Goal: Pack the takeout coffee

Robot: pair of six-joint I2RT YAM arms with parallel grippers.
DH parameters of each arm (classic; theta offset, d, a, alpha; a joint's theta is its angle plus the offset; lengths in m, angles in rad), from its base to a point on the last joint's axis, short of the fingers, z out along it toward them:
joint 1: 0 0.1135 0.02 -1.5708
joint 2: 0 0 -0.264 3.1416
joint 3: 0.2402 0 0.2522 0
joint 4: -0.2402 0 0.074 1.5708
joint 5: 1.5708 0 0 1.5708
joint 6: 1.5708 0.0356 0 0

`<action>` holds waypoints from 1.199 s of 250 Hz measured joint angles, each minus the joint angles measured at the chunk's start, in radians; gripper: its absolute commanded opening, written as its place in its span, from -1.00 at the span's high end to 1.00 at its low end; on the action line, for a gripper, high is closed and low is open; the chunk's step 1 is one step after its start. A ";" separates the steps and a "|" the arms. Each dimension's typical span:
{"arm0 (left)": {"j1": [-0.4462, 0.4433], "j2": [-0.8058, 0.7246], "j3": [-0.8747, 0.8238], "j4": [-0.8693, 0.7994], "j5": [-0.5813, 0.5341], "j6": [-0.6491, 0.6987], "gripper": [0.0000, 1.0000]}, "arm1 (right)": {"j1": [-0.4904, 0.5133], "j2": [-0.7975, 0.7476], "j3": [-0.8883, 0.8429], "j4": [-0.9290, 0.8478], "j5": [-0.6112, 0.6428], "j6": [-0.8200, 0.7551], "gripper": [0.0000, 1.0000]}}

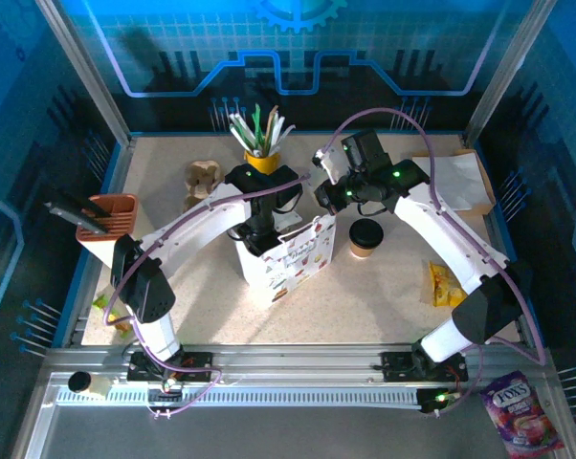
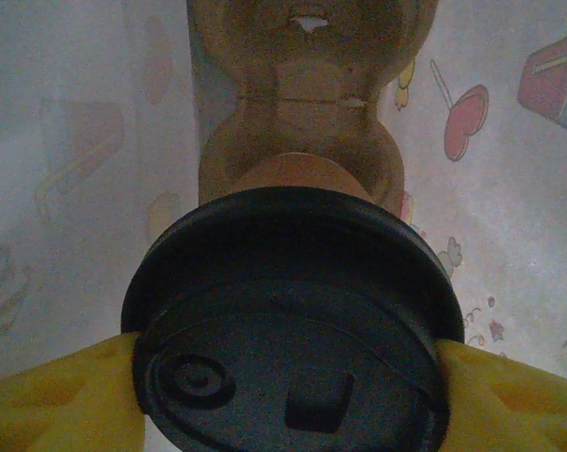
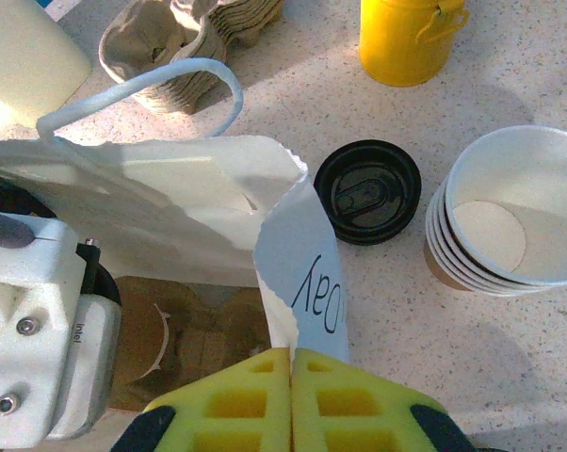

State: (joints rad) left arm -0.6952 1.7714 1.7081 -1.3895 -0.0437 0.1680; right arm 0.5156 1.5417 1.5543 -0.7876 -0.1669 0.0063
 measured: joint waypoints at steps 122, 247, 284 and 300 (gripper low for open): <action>0.000 0.000 0.000 0.000 0.000 0.000 -0.08 | 0.000 0.002 0.000 0.003 -0.002 0.000 0.84; 0.000 0.000 0.000 0.001 0.000 0.008 -0.08 | 0.000 0.002 0.000 0.003 -0.003 0.000 0.84; 0.000 0.000 0.000 0.008 0.001 0.016 -0.08 | 0.000 0.002 0.000 0.003 -0.003 0.000 0.84; 0.000 0.000 0.000 0.011 0.001 0.016 -0.08 | 0.000 0.002 0.000 0.003 -0.003 0.000 0.84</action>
State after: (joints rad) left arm -0.6952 1.7718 1.7081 -1.3785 -0.0429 0.1841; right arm 0.5156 1.5436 1.5543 -0.7849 -0.1696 0.0063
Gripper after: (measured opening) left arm 0.663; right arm 0.084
